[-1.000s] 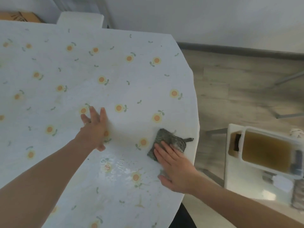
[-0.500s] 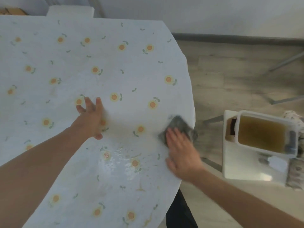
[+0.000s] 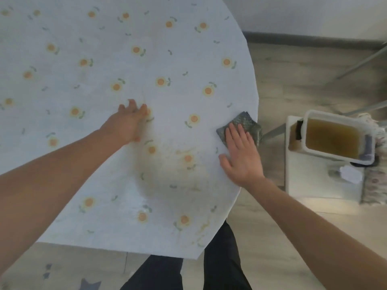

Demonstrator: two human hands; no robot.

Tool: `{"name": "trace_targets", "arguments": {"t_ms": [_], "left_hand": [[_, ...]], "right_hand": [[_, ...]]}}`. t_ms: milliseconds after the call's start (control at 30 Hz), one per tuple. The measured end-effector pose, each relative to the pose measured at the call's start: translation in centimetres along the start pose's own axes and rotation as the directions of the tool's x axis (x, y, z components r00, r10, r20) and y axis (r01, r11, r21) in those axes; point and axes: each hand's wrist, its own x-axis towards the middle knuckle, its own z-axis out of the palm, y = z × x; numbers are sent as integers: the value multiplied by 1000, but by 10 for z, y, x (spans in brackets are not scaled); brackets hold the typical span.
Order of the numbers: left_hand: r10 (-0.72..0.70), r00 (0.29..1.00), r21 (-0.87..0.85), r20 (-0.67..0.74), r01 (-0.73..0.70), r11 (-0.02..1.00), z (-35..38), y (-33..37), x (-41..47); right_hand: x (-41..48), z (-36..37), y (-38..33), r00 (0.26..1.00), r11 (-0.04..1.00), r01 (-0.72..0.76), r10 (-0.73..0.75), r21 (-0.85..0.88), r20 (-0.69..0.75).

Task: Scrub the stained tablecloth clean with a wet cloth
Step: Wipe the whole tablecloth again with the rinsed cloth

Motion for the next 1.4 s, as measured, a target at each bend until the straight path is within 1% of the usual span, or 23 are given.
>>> {"name": "trace_targets", "arguments": {"t_ms": [100,200,233,300,333,367,433,500,567,633,700,733,800,833,900,933,1033,1133,1167,1233,1300,1333,1400], "left_hand": [[25,998,49,65,-28,998,32,-5,-42],[4,995,156,99,-19,988,67,-17,-81],[8,995,190,96,-26,981,76,-23,-88],[36,996,180,79,-49,982,85,-32,-100],[50,996,166,75,-62,984,86,-34,-103],[55,996,160,70,-65,985,85,-35,-103],[52,996,135,70,-62,989,84,-33,-102],[42,996,102,74,-49,994,85,-31,-101],[39,997,79,65,-44,996,89,-32,-102],[35,997,72,62,-40,997,89,-35,-102],[32,997,42,68,-35,998,89,-35,-103],[29,998,33,59,-31,999,88,-35,-103],[29,999,35,42,-31,999,87,-35,-104],[35,998,28,43,-36,999,87,-34,-105],[27,999,5,42,-27,1000,88,-34,-105],[16,999,-2,38,-16,1000,90,-34,-106],[16,1000,-13,18,-15,1000,92,-34,-104],[17,1000,-7,16,-17,1000,93,-35,-103],[14,1000,-3,12,-14,1000,93,-35,-103],[9,1000,-9,9,-9,1000,91,-35,-103],[7,1000,-40,15,-6,999,91,-35,-103],[4,1000,-57,18,-3,998,92,-36,-104],[4,1000,-76,17,-3,997,92,-36,-104]], "right_hand": [[-90,28,-60,993,995,75,-80,58,84],[-158,50,-113,967,982,190,-191,21,170],[-165,53,-115,950,968,251,-248,6,189],[-156,46,-91,901,920,391,-381,-9,206],[-143,39,-72,890,909,417,-402,-28,213],[-128,32,-50,904,919,391,-372,-54,208],[-92,15,-17,970,974,225,-220,-38,101],[-61,-1,-9,1000,994,18,-17,105,-9],[-48,1,-22,982,953,-114,151,281,-114],[-56,13,-47,953,922,-156,234,355,-190],[-92,38,-85,961,938,-116,190,327,-203],[-117,49,-106,978,948,-82,136,308,-159],[-162,60,-141,999,968,44,-35,246,-37],[-182,62,-150,989,968,137,-146,210,28],[-192,60,-138,952,947,278,-294,162,81],[-182,53,-124,951,944,289,-302,158,61],[-121,31,-80,988,985,142,-134,98,-82],[-69,14,-52,958,995,0,27,95,-286],[-64,13,-50,943,992,-50,84,114,-323],[-67,20,-57,915,983,-130,171,133,-366],[-89,33,-81,908,970,-172,224,173,-353],[-105,43,-98,914,967,-165,223,192,-338],[-144,61,-134,940,971,-76,145,225,-309]]}}
